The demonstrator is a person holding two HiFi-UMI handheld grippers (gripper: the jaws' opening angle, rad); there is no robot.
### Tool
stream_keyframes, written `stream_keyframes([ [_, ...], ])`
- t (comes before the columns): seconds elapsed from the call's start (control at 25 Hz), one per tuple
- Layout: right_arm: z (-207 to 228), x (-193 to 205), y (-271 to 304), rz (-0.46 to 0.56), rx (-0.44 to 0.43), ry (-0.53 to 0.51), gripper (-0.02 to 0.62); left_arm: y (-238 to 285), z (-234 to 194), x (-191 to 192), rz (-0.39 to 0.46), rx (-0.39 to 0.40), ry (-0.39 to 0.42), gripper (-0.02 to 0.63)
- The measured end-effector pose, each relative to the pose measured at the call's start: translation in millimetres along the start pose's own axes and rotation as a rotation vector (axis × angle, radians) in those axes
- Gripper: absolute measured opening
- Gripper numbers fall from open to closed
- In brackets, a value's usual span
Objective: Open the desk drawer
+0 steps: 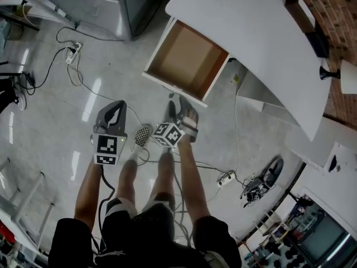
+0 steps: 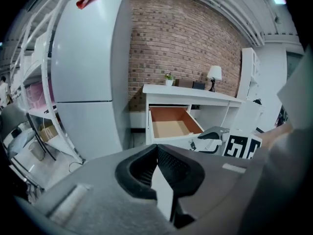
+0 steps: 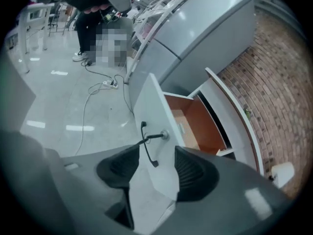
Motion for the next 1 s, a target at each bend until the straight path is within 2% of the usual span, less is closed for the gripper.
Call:
stream_keyframes([
  [0.12, 33, -9, -23, 0.006, -0.002, 0.095, 0.230, -8, 5, -31, 0.019, 0.008, 0.033, 0.011],
  [0.36, 114, -27, -73, 0.044, 0.076, 0.226, 0.230, -26, 22, -104, 0.088, 0.032, 0.110, 0.011],
  [0.68, 240, -36, -152, 0.121, 0.183, 0.520, 0.229, -54, 57, -200, 0.197, 0.070, 0.208, 0.011],
  [1.0, 312, -27, -243, 0.219, 0.272, 0.716, 0.187, -99, 98, -270, 0.296, 0.106, 0.282, 0.011],
])
Point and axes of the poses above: the fingertips, and each gripper's own axes: y forward along the fingers, z to its right, x out of its underside, the point moved 8 cm from there along -y, backward along the fingers, and after that the axes turned 10 degrees about x, right-handed, at the moved point
